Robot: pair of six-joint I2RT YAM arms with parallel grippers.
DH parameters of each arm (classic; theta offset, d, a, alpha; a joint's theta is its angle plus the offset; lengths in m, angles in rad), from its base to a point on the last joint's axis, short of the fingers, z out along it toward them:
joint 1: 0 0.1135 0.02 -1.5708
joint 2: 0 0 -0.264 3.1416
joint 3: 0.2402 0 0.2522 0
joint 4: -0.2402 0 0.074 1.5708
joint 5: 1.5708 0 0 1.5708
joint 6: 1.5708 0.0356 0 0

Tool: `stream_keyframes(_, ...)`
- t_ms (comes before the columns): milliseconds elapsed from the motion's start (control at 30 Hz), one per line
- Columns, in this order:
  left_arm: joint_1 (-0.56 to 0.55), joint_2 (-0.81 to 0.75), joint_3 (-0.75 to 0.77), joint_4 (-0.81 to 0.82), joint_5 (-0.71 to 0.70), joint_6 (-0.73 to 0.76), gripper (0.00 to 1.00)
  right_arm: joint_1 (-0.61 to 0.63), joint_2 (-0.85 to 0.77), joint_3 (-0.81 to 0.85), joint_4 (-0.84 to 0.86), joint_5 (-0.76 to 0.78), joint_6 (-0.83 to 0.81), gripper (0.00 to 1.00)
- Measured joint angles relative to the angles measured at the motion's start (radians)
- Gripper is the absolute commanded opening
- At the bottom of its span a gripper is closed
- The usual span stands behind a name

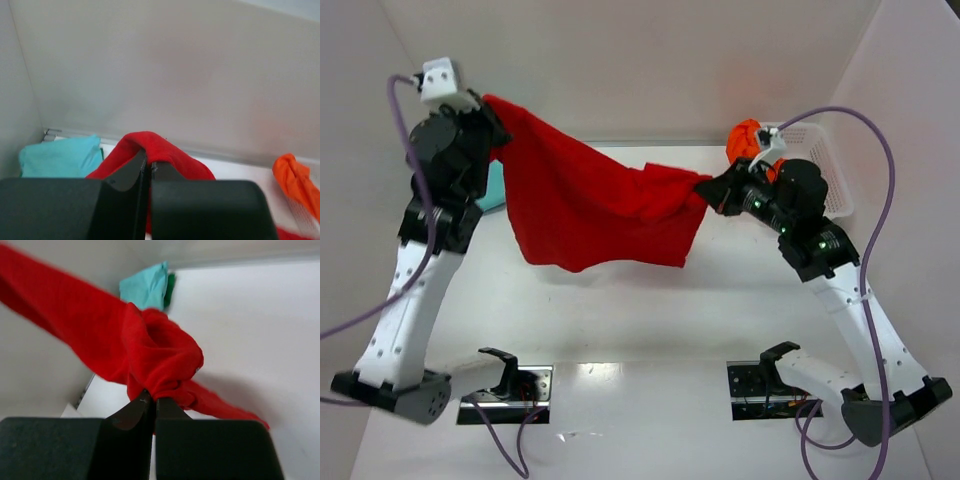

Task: Fold and stack the t-shirts
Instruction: Flatten out the tshirt

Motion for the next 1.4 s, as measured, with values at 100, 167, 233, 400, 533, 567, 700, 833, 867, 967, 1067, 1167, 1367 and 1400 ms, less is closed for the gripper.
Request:
stream_keyframes(100, 0.035, 0.168, 0.143, 0.021, 0.018, -0.023, 0.17, 0.000, -0.033, -0.081, -0.003, -0.048, 0.025, 0.00)
stream_keyframes(167, 0.059, 0.284, 0.209, 0.013, 0.045, -0.036, 0.80, 0.000, -0.022, -0.095, -0.005, -0.061, 0.037, 0.00)
stream_keyframes(233, 0.075, 0.365, 0.227, -0.002, 0.076, -0.055, 1.00, 0.000, -0.009, -0.095, -0.003, -0.061, 0.039, 0.00)
stream_keyframes(400, 0.085, 0.422, 0.193, -0.067, 0.151, -0.093, 1.00, 0.000, 0.010, -0.090, -0.001, -0.054, 0.034, 0.00)
stream_keyframes(533, 0.085, 0.380, 0.133, -0.072, 0.216, -0.100, 1.00, 0.000, 0.024, -0.090, 0.000, -0.018, 0.028, 0.00)
stream_keyframes(567, 0.085, 0.363, 0.114, -0.077, 0.239, -0.100, 1.00, 0.000, 0.026, -0.090, 0.000, -0.008, 0.028, 0.00)
stream_keyframes(700, 0.076, 0.254, -0.013, -0.073, 0.395, -0.101, 1.00, 0.000, 0.056, -0.090, 0.004, 0.058, 0.025, 0.00)
stream_keyframes(833, -0.041, 0.132, -0.216, -0.026, 0.534, -0.103, 1.00, 0.000, 0.125, -0.084, 0.025, 0.109, 0.019, 0.00)
stream_keyframes(867, -0.083, 0.116, -0.258, -0.015, 0.558, -0.108, 1.00, 0.000, 0.146, -0.079, 0.031, 0.120, 0.018, 0.00)
stream_keyframes(967, -0.180, 0.095, -0.384, 0.010, 0.623, -0.132, 1.00, 0.000, 0.207, -0.057, 0.043, 0.157, 0.015, 0.00)
stream_keyframes(1067, -0.241, 0.096, -0.477, 0.014, 0.655, -0.149, 1.00, 0.000, 0.254, -0.049, 0.056, 0.198, 0.011, 0.00)
stream_keyframes(1167, -0.296, 0.101, -0.521, 0.013, 0.660, -0.150, 1.00, 0.000, 0.291, -0.043, 0.066, 0.228, 0.005, 0.00)
stream_keyframes(1367, -0.356, 0.235, -0.519, 0.032, 0.610, -0.180, 0.95, -0.011, 0.336, -0.007, 0.072, 0.295, -0.011, 0.00)
stream_keyframes(1400, -0.360, 0.272, -0.519, 0.026, 0.592, -0.192, 0.94, -0.015, 0.338, 0.002, 0.073, 0.299, -0.014, 0.00)
